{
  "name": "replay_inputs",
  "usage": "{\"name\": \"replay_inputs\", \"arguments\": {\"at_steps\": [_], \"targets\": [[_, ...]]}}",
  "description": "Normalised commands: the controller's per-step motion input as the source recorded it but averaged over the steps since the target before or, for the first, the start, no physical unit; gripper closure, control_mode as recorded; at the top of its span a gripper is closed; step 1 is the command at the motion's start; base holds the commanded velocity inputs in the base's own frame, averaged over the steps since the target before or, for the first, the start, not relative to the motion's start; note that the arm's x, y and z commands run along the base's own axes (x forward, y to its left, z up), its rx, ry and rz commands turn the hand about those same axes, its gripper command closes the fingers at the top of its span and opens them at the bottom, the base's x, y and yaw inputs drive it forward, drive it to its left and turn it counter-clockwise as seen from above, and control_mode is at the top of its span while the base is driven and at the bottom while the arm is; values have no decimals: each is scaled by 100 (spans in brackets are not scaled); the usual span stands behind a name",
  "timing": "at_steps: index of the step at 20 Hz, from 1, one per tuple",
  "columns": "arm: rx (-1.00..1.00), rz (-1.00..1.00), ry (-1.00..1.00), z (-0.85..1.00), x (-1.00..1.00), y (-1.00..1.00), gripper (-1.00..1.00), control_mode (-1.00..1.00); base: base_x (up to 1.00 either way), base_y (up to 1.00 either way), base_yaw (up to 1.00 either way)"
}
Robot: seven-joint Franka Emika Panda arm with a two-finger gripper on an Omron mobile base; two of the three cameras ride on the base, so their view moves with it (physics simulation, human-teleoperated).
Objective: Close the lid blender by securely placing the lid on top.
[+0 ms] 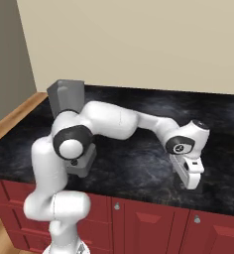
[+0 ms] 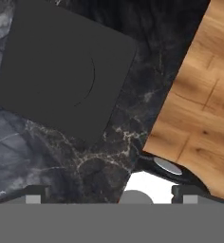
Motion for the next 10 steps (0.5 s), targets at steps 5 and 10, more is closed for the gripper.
{"name": "replay_inputs", "arguments": {"at_steps": [5,10], "targets": [[10,0,1,-44,54,-47,-100,-100,0,0,0],[5,0,0,-3,33,-15,-100,-100,0,0,0]]}}
